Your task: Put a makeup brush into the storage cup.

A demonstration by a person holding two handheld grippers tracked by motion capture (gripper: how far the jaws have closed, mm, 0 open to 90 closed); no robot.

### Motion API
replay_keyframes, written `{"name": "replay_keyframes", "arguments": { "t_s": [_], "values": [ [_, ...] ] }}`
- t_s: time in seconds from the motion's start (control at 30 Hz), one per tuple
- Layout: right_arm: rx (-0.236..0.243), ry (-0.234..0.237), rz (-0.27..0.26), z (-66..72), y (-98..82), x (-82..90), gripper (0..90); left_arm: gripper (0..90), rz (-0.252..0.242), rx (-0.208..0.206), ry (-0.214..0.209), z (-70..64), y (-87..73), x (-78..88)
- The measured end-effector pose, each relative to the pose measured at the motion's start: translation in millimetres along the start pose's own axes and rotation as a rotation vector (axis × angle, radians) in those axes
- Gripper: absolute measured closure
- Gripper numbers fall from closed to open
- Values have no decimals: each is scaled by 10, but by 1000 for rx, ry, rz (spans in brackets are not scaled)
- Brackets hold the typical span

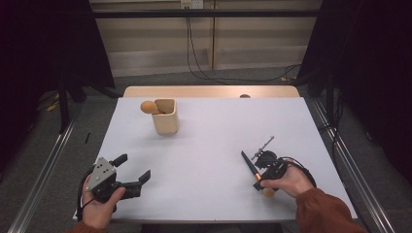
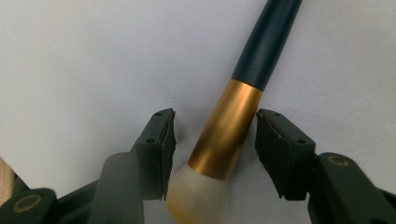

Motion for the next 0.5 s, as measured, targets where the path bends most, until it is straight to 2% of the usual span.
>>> {"name": "replay_keyframes", "arguments": {
  "t_s": [0.1, 0.23, 0.3, 0.5],
  "values": [
    [-2, -14, -9, 8, -12, -10, 468, 43, 1, 0, -3, -7, 2, -11],
    [21, -57, 8, 64, -8, -42, 451, 43, 0, -1, -5, -8, 0, -11],
    [6, -54, 12, 67, 2, -44, 457, 43, 1, 1, -3, -6, -1, -11],
    [4, -66, 41, 58, 43, -46, 488, 43, 4, -6, -5, -11, -4, -13]
  ]
}}
Point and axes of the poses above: each handheld gripper's, and its own axes: x roughly backward along the jaws, y roughly out of its top, z roughly to its left, the point moved 2 cm from there along -x, roughly forward along the jaws, and after that the axes turned 12 degrees about y, right-handed, at the moved point
